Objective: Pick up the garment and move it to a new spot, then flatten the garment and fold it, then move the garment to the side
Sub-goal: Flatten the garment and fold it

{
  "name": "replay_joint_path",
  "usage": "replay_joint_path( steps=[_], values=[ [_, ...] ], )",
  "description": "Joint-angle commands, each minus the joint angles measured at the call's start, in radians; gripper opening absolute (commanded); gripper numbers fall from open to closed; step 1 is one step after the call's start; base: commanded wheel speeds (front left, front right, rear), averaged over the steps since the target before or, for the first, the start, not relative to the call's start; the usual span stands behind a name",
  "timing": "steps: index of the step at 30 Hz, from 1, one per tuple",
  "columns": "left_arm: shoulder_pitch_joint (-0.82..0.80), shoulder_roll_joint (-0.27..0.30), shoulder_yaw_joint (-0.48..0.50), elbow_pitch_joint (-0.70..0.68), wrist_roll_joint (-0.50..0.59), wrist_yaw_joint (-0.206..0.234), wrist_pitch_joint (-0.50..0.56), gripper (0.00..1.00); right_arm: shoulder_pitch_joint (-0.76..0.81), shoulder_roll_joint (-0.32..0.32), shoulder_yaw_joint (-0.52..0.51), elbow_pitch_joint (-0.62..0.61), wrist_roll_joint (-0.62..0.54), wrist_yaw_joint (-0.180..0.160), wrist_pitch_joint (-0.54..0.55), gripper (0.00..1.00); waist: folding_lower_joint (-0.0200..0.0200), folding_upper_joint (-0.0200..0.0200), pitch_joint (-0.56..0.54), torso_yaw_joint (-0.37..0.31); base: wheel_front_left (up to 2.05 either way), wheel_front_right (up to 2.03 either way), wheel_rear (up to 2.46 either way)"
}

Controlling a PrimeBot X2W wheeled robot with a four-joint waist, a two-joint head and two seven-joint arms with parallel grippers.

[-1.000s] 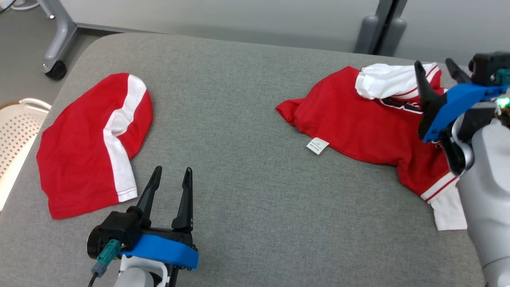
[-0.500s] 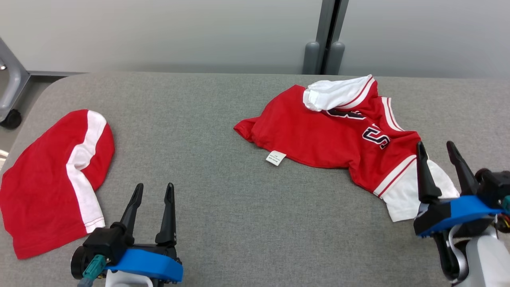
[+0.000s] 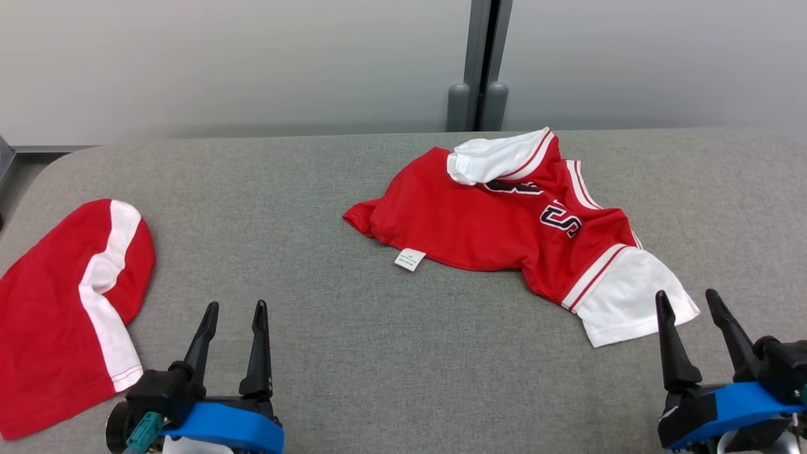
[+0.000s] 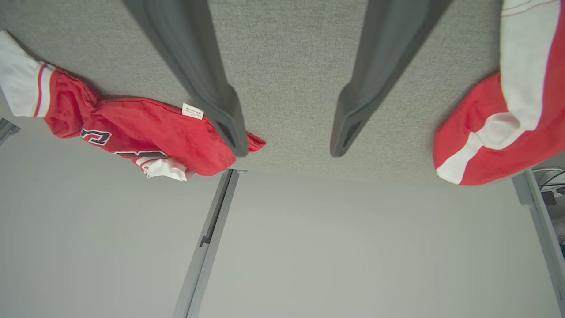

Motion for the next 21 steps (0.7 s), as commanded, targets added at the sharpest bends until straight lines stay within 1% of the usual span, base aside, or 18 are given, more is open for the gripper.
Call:
replay_joint_path(
  steps=[1,6,10,15,21],
  values=[
    [-0.004,0.005,-0.004,0.001,-0.002,0.005,0.001,1.00,0.018,0.002,0.003,-0.014,0.013,0.000,0.007,1.00,0.0001,0.0002,0.004,-0.004,0.00,0.00,0.00],
    [-0.053,0.013,-0.006,0.014,0.003,0.015,0.034,1.00,0.006,0.003,0.025,-0.021,0.040,0.000,0.007,1.00,0.0001,0.0002,0.032,-0.029,0.00,0.00,0.00],
    [-0.140,0.015,-0.027,0.049,0.000,0.004,0.083,1.00,-0.019,0.002,0.058,-0.014,0.049,0.000,-0.002,1.00,0.0001,0.0002,0.067,-0.061,0.00,0.00,0.00],
    [-0.284,0.010,-0.057,0.160,-0.005,-0.005,0.176,1.00,-0.049,0.002,0.095,0.003,0.059,0.000,-0.023,1.00,0.0001,0.0002,0.124,-0.109,0.00,0.00,0.00],
    [-0.424,0.010,-0.072,0.313,-0.015,-0.014,0.214,1.00,-0.084,0.002,0.139,0.038,0.078,0.000,-0.049,1.00,0.0001,0.0002,0.179,-0.181,0.00,0.00,0.00]
  ],
)
